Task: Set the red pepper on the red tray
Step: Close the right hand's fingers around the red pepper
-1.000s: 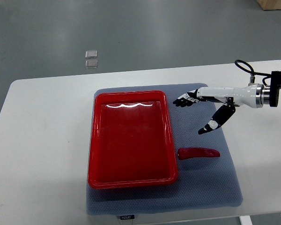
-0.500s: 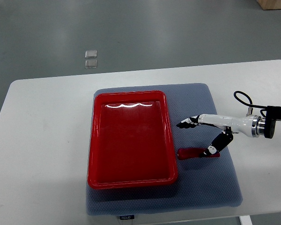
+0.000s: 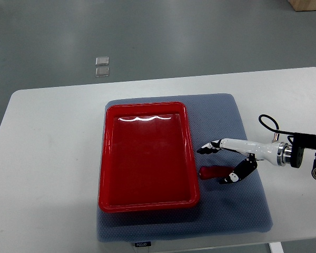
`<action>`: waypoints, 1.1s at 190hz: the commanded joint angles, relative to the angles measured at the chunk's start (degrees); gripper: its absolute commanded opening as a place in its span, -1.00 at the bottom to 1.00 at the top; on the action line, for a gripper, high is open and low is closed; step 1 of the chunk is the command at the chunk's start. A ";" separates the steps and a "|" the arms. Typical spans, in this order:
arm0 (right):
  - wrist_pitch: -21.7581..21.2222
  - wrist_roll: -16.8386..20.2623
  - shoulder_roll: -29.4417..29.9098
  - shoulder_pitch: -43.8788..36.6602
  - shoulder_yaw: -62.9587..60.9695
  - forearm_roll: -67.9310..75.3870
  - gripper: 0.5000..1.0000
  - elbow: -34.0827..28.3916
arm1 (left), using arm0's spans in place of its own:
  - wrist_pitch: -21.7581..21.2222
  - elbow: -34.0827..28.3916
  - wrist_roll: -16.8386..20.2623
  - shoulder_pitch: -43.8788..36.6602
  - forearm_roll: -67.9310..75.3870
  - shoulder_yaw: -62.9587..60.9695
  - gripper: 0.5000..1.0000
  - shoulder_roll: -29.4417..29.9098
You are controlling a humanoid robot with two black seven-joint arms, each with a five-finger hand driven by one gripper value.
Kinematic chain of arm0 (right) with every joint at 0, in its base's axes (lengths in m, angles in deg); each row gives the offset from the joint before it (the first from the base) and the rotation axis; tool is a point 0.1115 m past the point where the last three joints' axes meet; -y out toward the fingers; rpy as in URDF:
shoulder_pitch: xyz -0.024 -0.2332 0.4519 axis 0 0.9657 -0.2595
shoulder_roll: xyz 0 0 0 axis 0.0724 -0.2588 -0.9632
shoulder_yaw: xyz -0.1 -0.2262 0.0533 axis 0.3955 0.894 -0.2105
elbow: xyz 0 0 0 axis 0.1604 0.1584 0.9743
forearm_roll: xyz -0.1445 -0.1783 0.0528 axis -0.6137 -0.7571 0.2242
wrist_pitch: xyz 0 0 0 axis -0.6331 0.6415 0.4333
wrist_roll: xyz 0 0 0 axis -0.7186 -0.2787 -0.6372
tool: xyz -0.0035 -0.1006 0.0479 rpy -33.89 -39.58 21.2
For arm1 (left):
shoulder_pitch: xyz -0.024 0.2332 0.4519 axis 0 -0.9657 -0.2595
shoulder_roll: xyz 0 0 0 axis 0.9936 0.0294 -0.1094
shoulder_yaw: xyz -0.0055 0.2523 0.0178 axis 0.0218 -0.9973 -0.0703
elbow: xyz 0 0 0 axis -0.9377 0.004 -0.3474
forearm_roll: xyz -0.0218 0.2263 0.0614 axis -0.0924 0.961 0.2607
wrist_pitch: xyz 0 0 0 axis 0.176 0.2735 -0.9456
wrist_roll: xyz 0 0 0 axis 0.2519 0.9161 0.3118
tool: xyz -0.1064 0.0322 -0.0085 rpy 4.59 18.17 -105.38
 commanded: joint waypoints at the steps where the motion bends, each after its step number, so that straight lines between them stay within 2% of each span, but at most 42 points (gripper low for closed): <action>1: 0.04 -0.13 0.25 0.16 0.00 -1.00 0.24 0.44 | 0.00 -0.03 0.00 0.00 -0.01 0.05 1.00 0.00; 59: 0.04 -0.13 0.17 0.42 0.62 -2.32 0.15 0.53 | 0.00 -0.03 0.00 0.00 -0.01 0.05 1.00 0.00; 60: 0.04 -0.13 0.17 0.51 0.70 -2.84 0.07 0.45 | 0.00 -0.03 0.00 0.00 -0.01 0.05 1.00 0.00; 83: 0.04 -0.13 0.17 1.04 0.71 -3.03 0.05 0.53 | 0.00 0.06 0.00 0.00 -0.01 0.05 1.00 0.00; 94: 0.04 -0.22 0.17 1.21 0.70 -3.29 -0.11 0.53 | 0.00 0.06 0.00 0.00 -0.01 0.05 1.00 0.00; 104: 0.04 -0.22 0.17 1.21 0.71 -3.29 -0.11 0.53 | 0.00 0.06 0.00 0.00 -0.01 0.05 1.00 0.00; 105: 0.04 -0.22 0.17 1.21 0.71 -3.38 -0.24 0.53 | 0.00 0.06 0.00 0.00 -0.01 0.05 1.00 0.00; 112: 0.04 -0.22 0.17 1.30 0.71 -3.46 -0.36 0.53 | 0.00 0.06 0.00 0.00 -0.01 0.05 1.00 0.00; 125: 0.04 -0.57 0.17 1.30 0.79 -3.73 -0.72 0.62 | 0.00 0.06 0.00 0.00 -0.01 0.05 1.00 0.00; 141: 0.13 -1.28 0.17 1.30 0.71 -4.78 -1.00 0.88 | 0.00 0.06 0.00 0.00 -0.01 0.05 1.00 0.00; 177: 0.13 -1.54 -0.63 0.95 0.09 -4.61 -1.00 0.97 | 0.00 0.06 0.00 0.00 -0.01 0.05 1.00 0.00; 209: -0.05 -2.24 -3.96 -2.48 -0.52 -3.64 -1.00 0.88 | 0.00 0.06 0.00 0.00 -0.01 0.05 1.00 0.00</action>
